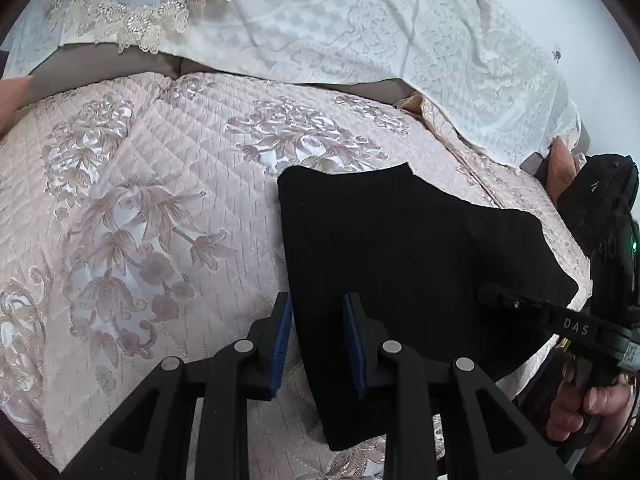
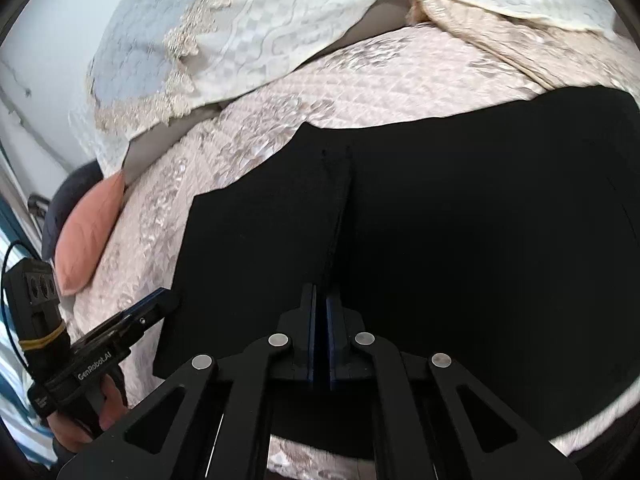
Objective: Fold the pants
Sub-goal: 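Lift the pants edge with both tools and fold it over onto the pants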
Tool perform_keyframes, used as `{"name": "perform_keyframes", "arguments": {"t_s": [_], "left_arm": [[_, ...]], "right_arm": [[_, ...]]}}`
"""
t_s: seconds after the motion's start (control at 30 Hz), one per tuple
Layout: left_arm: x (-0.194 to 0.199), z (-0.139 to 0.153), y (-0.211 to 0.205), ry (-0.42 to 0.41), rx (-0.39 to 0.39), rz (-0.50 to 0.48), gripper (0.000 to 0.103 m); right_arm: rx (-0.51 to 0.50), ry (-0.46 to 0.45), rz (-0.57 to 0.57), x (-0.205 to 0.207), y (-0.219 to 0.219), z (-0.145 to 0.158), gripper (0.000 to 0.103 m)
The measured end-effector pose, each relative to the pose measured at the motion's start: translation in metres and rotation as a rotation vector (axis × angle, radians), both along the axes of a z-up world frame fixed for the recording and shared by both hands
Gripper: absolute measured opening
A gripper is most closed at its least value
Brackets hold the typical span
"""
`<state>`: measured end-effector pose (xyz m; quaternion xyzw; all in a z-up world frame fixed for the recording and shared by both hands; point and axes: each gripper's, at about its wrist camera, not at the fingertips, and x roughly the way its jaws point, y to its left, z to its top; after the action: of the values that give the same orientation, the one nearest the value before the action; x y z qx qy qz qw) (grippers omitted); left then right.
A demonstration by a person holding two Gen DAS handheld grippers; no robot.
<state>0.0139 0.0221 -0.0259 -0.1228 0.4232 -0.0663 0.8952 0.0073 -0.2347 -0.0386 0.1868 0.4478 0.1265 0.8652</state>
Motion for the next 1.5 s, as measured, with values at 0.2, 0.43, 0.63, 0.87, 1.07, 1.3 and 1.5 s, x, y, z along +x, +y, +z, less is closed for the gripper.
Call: {"name": "perform_keyframes", "arguments": {"t_s": [0.2, 0.43, 0.63, 0.87, 1.07, 1.3, 1.5], "left_arm": [[0.003, 0.005, -0.009, -0.006, 0.005, -0.023, 0.029], [0.000, 0.013, -0.022, -0.034, 0.013, -0.068, 0.029], [-0.005, -0.009, -0.054, 0.010, 0.012, -0.141, 0.030], [-0.007, 0.002, -0.077, 0.006, 0.039, -0.208, 0.039], [0.002, 0.026, -0.090, -0.058, 0.044, -0.220, 0.039], [0.008, 0.033, -0.095, -0.078, 0.062, -0.199, 0.039], [0.012, 0.031, -0.102, -0.067, 0.082, -0.200, 0.039]], "right_arm": [[0.063, 0.022, -0.033, -0.002, -0.012, -0.009, 0.005], [-0.027, -0.033, -0.059, -0.024, -0.026, 0.008, 0.013], [0.002, -0.094, -0.054, -0.045, -0.032, 0.012, 0.013], [0.006, -0.074, -0.139, -0.050, -0.059, 0.008, 0.046], [-0.014, -0.149, -0.259, -0.063, -0.100, 0.034, 0.047], [-0.002, -0.145, -0.434, -0.079, -0.155, 0.034, 0.052], [0.038, -0.108, -0.563, -0.085, -0.192, 0.023, 0.052]]}}
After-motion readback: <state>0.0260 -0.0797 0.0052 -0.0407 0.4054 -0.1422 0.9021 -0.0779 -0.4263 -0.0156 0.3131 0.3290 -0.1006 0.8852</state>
